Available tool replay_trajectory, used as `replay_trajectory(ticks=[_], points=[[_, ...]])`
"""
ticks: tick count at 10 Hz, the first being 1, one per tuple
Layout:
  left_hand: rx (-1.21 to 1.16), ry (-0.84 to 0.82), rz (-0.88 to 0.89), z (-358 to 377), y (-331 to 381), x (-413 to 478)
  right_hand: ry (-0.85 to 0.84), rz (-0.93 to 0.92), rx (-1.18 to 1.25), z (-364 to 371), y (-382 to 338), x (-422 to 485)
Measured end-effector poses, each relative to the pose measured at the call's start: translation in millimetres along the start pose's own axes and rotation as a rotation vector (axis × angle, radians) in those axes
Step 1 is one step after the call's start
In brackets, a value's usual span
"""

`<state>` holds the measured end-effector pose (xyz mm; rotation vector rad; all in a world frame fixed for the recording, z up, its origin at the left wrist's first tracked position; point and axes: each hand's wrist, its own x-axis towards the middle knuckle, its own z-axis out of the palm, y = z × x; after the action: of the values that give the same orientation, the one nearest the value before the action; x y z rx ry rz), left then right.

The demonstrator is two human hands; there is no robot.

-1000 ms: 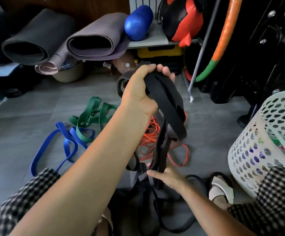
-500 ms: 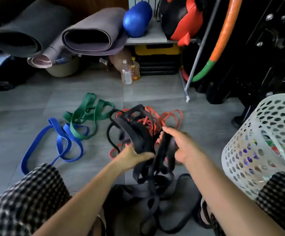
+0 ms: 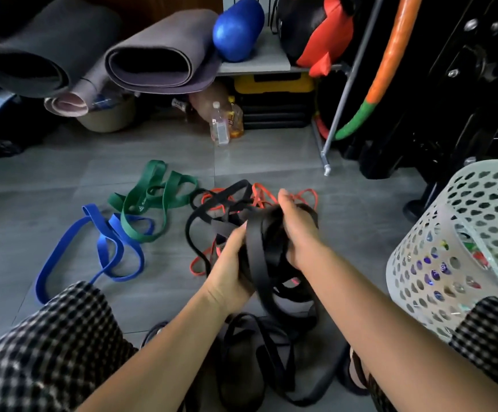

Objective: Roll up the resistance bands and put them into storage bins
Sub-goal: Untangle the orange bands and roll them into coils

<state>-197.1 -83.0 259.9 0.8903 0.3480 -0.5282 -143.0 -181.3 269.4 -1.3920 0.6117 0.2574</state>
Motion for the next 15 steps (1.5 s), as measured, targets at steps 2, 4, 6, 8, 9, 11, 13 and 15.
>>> replay_trajectory(ticks=[2, 4, 6, 8, 9, 11, 13, 15], points=[[0.137, 0.052, -0.021, -10, 7, 14, -0.119, -0.220, -0.806, 7, -5, 15], [0.615, 0.208, -0.050, -64, -26, 41, -0.335, 0.103, -0.693, -32, 54, 47], [0.970, 0.448, -0.167, -143, -103, 70, 0.031, 0.439, -0.571, -79, 187, 88], [1.062, 0.487, -0.391, -191, -143, 67, 0.032, 0.631, -0.634, -88, 266, 101], [0.943, 0.539, -0.391, -210, -159, 66, 0.038, 0.680, -0.606, -75, 277, 100], [0.894, 0.706, -0.409, -194, -160, 73, -0.178, 0.810, -0.286, -8, 306, 83], [0.396, 0.850, -0.257, -195, -121, 73, -0.265, 0.439, -0.679, 32, 259, 81], [0.167, 0.553, -0.183, -172, -75, 51, -0.395, -0.024, -1.010, 39, 219, 56]])
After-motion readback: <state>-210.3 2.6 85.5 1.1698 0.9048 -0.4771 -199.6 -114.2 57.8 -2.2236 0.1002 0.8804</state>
